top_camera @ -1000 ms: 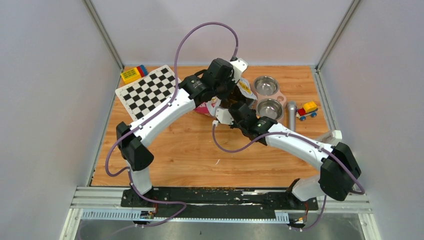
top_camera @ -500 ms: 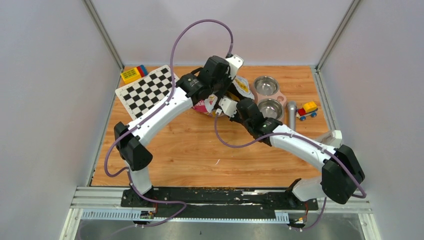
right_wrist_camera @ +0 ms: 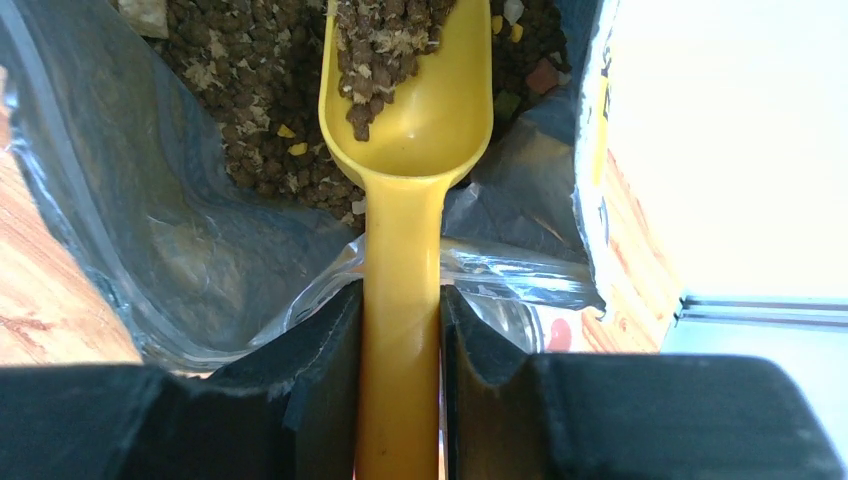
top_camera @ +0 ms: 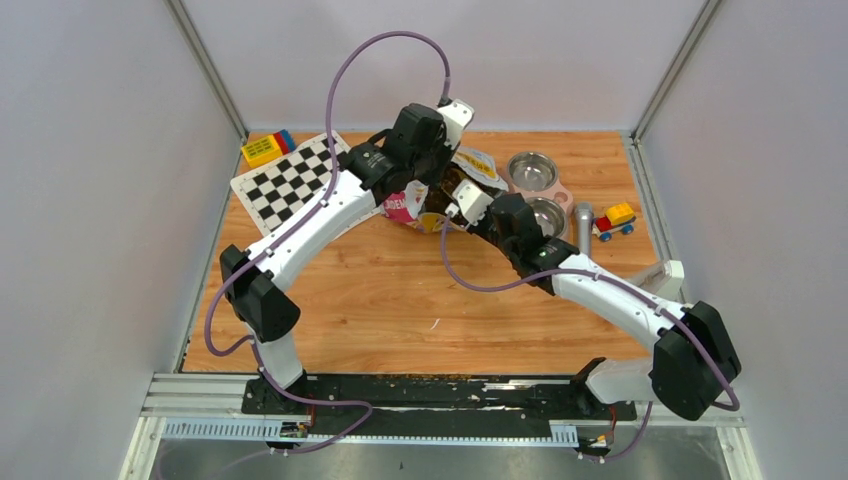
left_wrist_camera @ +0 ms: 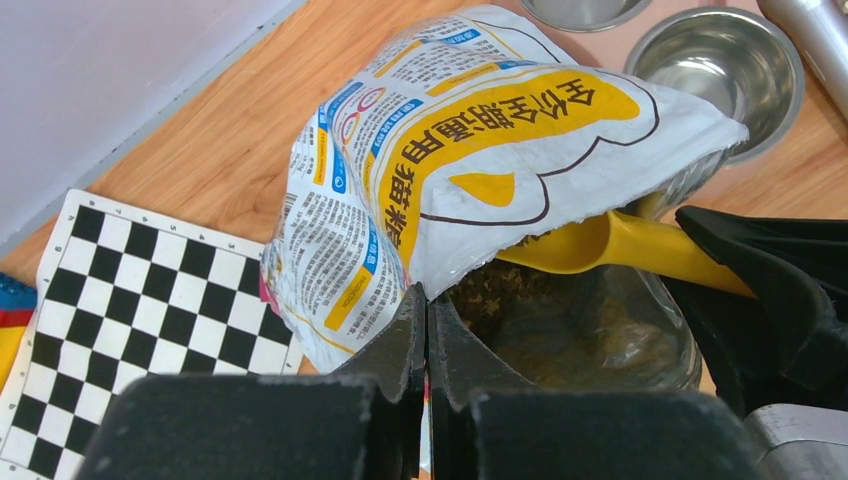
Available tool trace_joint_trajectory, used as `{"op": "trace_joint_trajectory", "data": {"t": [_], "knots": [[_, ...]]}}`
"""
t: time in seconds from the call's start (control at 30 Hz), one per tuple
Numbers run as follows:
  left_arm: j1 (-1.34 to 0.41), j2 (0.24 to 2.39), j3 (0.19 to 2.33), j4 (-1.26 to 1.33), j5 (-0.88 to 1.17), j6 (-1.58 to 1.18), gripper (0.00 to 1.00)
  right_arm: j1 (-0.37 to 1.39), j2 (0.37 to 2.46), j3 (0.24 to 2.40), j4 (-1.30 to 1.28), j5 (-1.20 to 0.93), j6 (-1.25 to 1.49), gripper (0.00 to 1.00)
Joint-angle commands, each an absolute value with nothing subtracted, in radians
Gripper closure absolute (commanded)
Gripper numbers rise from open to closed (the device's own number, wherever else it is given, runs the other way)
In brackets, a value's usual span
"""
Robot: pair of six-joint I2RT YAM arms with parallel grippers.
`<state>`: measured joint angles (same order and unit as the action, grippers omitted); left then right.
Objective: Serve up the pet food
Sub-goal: Collect the pet food from the pet food bag.
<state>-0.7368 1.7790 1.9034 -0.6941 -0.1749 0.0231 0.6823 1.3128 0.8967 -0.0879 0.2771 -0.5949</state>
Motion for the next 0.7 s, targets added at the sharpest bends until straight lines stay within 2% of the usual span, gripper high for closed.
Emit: {"op": "trace_joint_trajectory", "data": {"t": [0.0, 0.4, 0.67], "knots": [[-0.719, 1.689, 1.915, -0.653, -0.175, -0.009, 1.0, 0.673, 1.279, 0.899, 0.028, 0.237, -0.551, 1.0], [-0.71, 1.686, 1.917, -0.657, -0.166, -0.016, 1.0, 0.607, 1.251, 0.994, -0.149, 0.109, -0.469, 1.0], [-0.709, 1.695, 1.91, -0.657, -0.12, -0.027, 1.0, 0.611, 1.276, 1.047, -0.306, 0.206, -0.729, 1.0]]}}
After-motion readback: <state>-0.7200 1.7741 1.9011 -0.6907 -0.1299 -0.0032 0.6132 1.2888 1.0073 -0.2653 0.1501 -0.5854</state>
